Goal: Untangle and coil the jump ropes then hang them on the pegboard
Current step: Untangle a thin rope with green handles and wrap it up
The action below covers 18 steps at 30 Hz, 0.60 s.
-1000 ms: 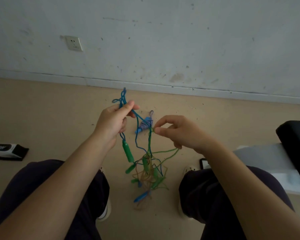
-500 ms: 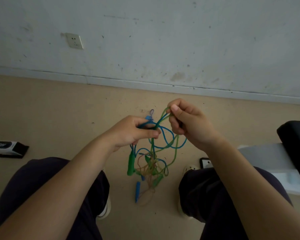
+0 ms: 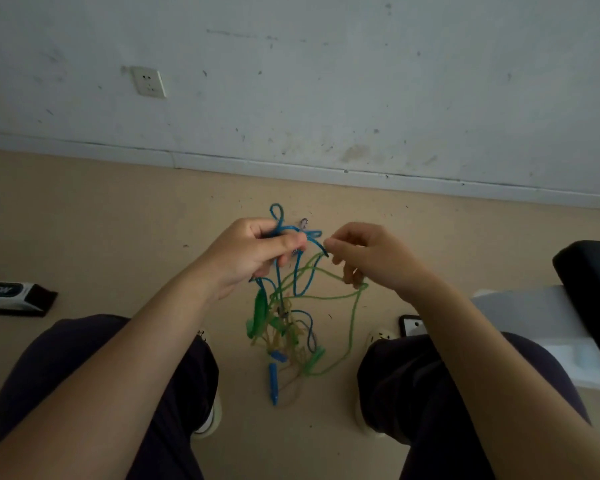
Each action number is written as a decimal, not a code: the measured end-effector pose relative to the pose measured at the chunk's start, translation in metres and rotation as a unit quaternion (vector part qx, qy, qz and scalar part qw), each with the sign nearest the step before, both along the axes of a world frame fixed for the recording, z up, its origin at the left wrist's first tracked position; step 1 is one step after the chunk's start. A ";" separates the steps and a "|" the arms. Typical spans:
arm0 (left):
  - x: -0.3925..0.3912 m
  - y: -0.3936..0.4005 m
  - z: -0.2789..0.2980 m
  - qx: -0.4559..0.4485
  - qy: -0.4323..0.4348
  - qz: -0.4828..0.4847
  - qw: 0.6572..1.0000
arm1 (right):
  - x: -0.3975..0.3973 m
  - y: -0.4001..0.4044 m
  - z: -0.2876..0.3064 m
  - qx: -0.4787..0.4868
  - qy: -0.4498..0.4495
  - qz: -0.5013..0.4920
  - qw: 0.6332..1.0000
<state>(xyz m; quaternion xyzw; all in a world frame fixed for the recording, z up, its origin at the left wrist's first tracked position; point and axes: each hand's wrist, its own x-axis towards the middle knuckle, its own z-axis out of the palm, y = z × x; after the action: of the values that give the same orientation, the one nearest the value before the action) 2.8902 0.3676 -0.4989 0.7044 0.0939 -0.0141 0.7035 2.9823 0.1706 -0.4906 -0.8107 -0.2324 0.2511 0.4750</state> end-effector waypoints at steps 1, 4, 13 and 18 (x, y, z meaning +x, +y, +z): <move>0.001 0.000 -0.001 -0.011 -0.007 0.012 1.000 | -0.001 0.002 -0.001 -0.002 -0.006 -0.002 1.000; 0.002 0.003 -0.003 -0.012 -0.021 0.070 0.997 | 0.000 0.002 -0.002 0.000 -0.024 0.012 1.000; 0.006 0.026 0.004 -0.028 -0.055 0.281 0.958 | 0.018 -0.013 -0.003 -0.095 -0.111 -0.074 0.987; 0.000 0.012 0.000 -0.017 -0.036 0.063 0.997 | 0.005 -0.001 -0.006 -0.061 -0.129 -0.015 0.990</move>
<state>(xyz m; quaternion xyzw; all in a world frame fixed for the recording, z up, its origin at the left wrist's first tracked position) 2.8899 0.3797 -0.4990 0.6850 0.1119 0.0541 0.7179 2.9873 0.1700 -0.4969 -0.8672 -0.2635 0.1508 0.3948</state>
